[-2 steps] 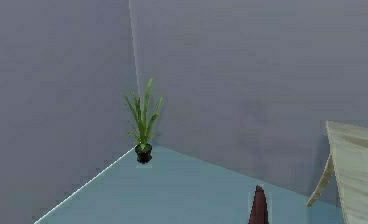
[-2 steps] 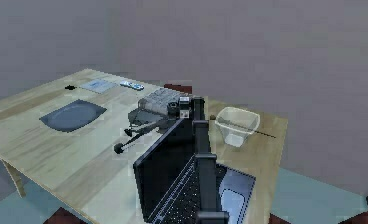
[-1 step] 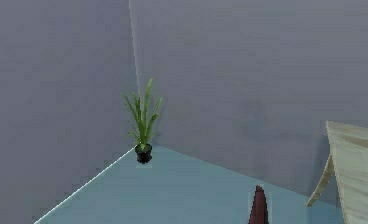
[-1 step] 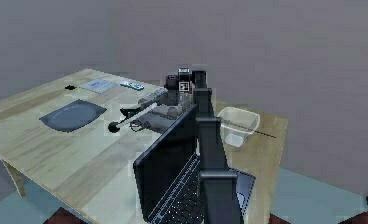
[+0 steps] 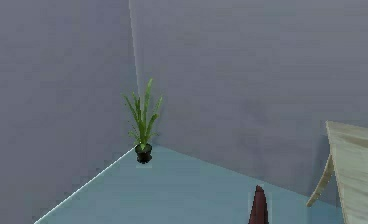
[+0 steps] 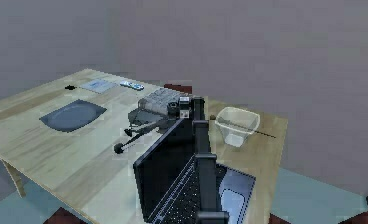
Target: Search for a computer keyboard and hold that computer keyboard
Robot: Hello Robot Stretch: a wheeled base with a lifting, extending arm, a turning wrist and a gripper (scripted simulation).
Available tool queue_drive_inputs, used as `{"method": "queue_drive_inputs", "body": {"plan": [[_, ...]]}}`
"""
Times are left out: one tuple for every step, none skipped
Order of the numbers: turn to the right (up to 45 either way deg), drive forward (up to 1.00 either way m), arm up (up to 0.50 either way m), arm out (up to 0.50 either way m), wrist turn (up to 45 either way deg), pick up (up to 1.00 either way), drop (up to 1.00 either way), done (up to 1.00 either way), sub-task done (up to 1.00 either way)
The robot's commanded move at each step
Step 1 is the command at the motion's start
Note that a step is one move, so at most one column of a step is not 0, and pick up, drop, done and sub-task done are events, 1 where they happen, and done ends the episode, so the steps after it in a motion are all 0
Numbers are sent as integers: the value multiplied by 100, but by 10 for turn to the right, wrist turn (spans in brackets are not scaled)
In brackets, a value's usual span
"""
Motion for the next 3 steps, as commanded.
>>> {"method": "queue_drive_inputs", "body": {"plan": [[0, 0, 10, 0, 0, 0, 0, 0, 0], [0, 0, 10, 0, 0, 0, 0, 0, 0], [0, 0, 0, 0, -450, 0, 0, 0, 0]]}}
